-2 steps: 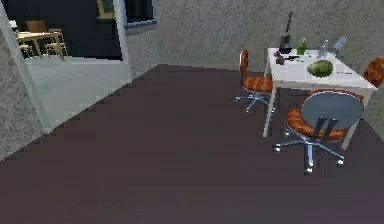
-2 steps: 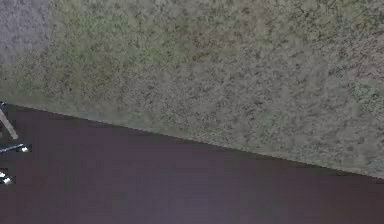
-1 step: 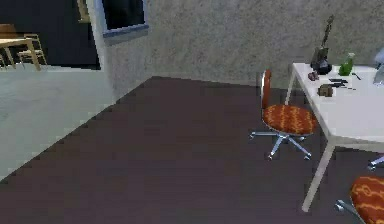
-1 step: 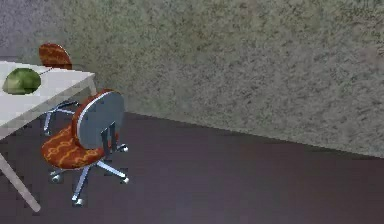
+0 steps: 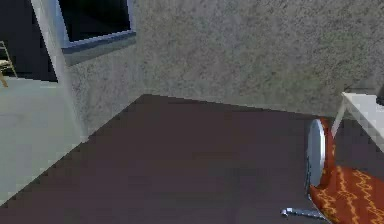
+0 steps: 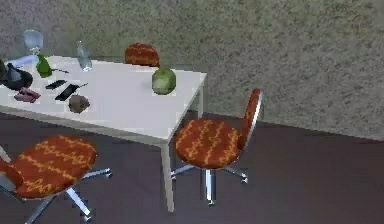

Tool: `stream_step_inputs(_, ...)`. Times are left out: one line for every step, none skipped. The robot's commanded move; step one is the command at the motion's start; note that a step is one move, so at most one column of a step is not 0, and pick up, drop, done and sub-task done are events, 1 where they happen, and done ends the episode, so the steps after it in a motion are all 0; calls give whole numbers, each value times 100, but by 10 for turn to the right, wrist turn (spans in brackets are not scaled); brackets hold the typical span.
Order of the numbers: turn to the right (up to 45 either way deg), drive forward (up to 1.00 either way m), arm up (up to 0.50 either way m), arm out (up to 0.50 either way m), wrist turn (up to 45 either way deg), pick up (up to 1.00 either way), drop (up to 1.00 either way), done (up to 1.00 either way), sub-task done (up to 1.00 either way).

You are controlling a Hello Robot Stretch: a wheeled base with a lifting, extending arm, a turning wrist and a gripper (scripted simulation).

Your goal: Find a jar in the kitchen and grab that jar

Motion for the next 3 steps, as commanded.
stream_step_inputs(0,90,0,0,0,0,0,0,0)
stream_step_inputs(120,0,0,0,0,0,0,0,0)
stream_step_inputs(0,65,0,0,0,0,0,0,0)
